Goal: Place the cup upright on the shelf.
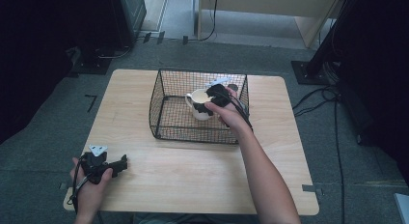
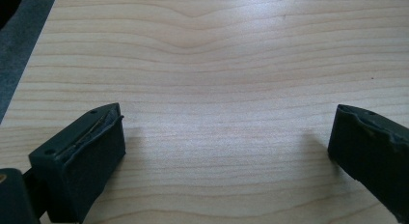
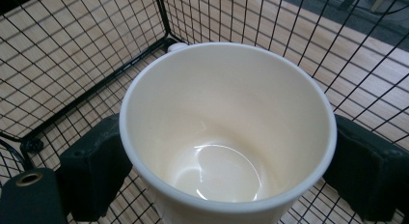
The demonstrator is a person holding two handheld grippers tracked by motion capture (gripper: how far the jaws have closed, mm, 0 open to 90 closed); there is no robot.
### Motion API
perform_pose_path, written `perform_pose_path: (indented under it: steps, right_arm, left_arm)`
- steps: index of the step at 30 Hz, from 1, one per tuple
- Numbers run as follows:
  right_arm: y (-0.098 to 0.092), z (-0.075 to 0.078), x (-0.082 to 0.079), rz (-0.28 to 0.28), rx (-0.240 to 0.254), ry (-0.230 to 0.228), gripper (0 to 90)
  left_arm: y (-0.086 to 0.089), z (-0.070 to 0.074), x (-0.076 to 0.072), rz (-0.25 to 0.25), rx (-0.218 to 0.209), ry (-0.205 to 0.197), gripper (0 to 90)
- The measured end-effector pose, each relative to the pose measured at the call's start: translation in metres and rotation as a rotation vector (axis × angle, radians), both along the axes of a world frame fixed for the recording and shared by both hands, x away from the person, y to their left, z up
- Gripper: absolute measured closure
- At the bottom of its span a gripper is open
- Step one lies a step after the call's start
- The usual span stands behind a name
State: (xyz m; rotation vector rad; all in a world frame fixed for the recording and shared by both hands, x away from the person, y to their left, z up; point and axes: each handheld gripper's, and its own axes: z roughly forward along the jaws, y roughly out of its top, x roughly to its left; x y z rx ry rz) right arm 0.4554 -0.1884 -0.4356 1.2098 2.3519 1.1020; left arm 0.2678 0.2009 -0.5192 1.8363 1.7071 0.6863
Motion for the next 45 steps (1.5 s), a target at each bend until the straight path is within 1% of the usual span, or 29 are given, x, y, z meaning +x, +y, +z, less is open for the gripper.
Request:
perform_pose_path:
  steps: [2, 5, 7, 8, 16, 20, 23, 27, 30, 31, 34, 38, 41, 42, 43, 45]
  right_arm:
    - [0.000, 0.000, 0.000, -0.002, -0.004, -0.002, 10.2]
    - [-0.001, -0.002, 0.002, -0.006, -0.006, 0.009, 10.2]
    - [0.000, -0.003, 0.003, 0.000, -0.038, 0.011, 10.2]
    - [0.001, -0.005, 0.003, 0.001, -0.072, 0.015, 10.2]
    - [0.003, -0.006, 0.004, 0.017, -0.086, 0.034, 10.1]
    - [0.005, -0.005, 0.002, 0.040, -0.114, 0.052, 9.9]
    - [0.007, -0.005, 0.002, 0.047, -0.128, 0.056, 9.5]
    - [0.004, -0.001, 0.001, 0.047, -0.096, 0.046, 8.5]
    - [0.002, 0.002, 0.000, 0.050, -0.088, 0.037, 8.2]
    - [0.001, 0.004, 0.000, 0.050, -0.076, 0.032, 7.9]
    - [-0.003, 0.014, -0.001, 0.037, -0.028, 0.008, 7.3]
    - [-0.007, 0.026, -0.005, 0.017, 0.009, -0.015, 6.7]
    - [-0.008, 0.035, -0.012, 0.013, 0.021, -0.028, 6.5]
    - [-0.009, 0.041, -0.017, 0.020, 0.036, -0.040, 6.1]
    - [-0.009, 0.041, -0.017, 0.020, 0.036, -0.040, 6.1]
    - [-0.011, 0.046, -0.022, 0.021, 0.052, -0.054, 6.1]
  left_arm:
    - [0.000, 0.000, 0.000, 0.000, 0.000, 0.000, 0.0]
    - [0.000, 0.000, 0.000, 0.000, 0.000, 0.000, 0.0]
    - [0.000, 0.000, 0.000, 0.000, 0.000, 0.000, 0.0]
    - [0.000, 0.000, 0.000, 0.000, -0.001, 0.000, 0.0]
    - [0.000, 0.000, 0.000, 0.000, 0.000, 0.000, 0.0]
    - [0.000, 0.000, 0.000, 0.000, -0.001, 0.000, 0.0]
    - [0.000, 0.000, 0.000, 0.000, 0.000, 0.000, 0.0]
    - [0.000, 0.000, 0.000, 0.000, 0.000, 0.000, 0.0]
    - [0.000, 0.000, 0.000, -0.001, 0.000, 0.000, 0.0]
    - [0.000, 0.000, 0.000, 0.000, 0.000, 0.000, 0.0]
    - [0.000, 0.000, 0.000, 0.000, 0.000, 0.000, 0.0]
    - [0.000, 0.000, 0.000, 0.000, 0.000, 0.000, 0.0]
    - [0.000, 0.000, 0.000, 0.000, 0.001, 0.000, 0.0]
    - [0.000, 0.000, 0.000, -0.001, 0.001, 0.000, 0.0]
    - [0.000, 0.000, 0.000, 0.000, 0.000, 0.000, 0.0]
    - [0.000, 0.000, 0.000, 0.000, 0.000, 0.000, 0.0]
